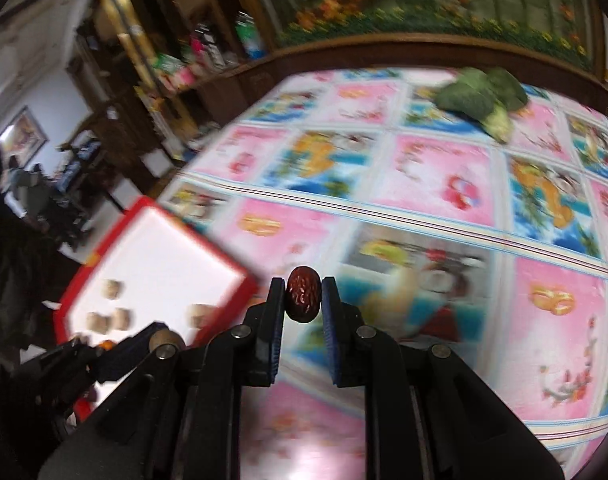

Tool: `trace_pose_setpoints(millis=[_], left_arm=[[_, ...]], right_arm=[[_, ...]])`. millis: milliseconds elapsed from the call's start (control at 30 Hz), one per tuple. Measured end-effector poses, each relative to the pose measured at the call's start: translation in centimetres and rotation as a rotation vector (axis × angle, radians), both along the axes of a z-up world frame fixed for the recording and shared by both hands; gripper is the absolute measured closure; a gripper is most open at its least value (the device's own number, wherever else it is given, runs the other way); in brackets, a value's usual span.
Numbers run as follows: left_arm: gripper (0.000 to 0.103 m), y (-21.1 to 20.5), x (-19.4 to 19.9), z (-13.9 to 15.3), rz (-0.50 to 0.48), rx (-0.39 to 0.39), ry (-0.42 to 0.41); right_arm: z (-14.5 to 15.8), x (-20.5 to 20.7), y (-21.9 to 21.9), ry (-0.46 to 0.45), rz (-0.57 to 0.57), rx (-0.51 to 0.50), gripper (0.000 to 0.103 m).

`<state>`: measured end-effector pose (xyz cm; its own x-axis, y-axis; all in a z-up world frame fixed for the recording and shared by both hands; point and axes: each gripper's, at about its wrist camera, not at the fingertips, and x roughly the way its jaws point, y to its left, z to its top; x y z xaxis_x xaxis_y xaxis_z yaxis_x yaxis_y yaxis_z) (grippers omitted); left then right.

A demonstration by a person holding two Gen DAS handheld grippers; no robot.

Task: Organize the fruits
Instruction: 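Carry the date and brown ball into the red tray and open both tools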

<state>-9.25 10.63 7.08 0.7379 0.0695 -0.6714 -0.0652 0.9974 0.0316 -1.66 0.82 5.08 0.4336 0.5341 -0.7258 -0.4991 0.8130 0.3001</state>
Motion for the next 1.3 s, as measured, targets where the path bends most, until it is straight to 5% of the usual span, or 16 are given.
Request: trace_pose_setpoints(millis=[233, 400, 1300], left_arm=[[0.082, 6.0, -3.3, 0.6, 0.167, 0.011, -0.022], [0.083, 8.8, -4.6, -0.3, 0.234, -0.021, 0.000], [0.082, 13.3, -0.6, -3.2, 0.292, -0.037, 0.135]], right_arm=[[0.2, -5.6, 5.1, -0.119, 0.136, 0.004, 0.083], [-0.7, -6.9, 6.6, -0.125, 0.156, -0.006, 0.083], [-4.6, -5.8, 12.4, -0.010, 0.063, -0.065, 0.082]])
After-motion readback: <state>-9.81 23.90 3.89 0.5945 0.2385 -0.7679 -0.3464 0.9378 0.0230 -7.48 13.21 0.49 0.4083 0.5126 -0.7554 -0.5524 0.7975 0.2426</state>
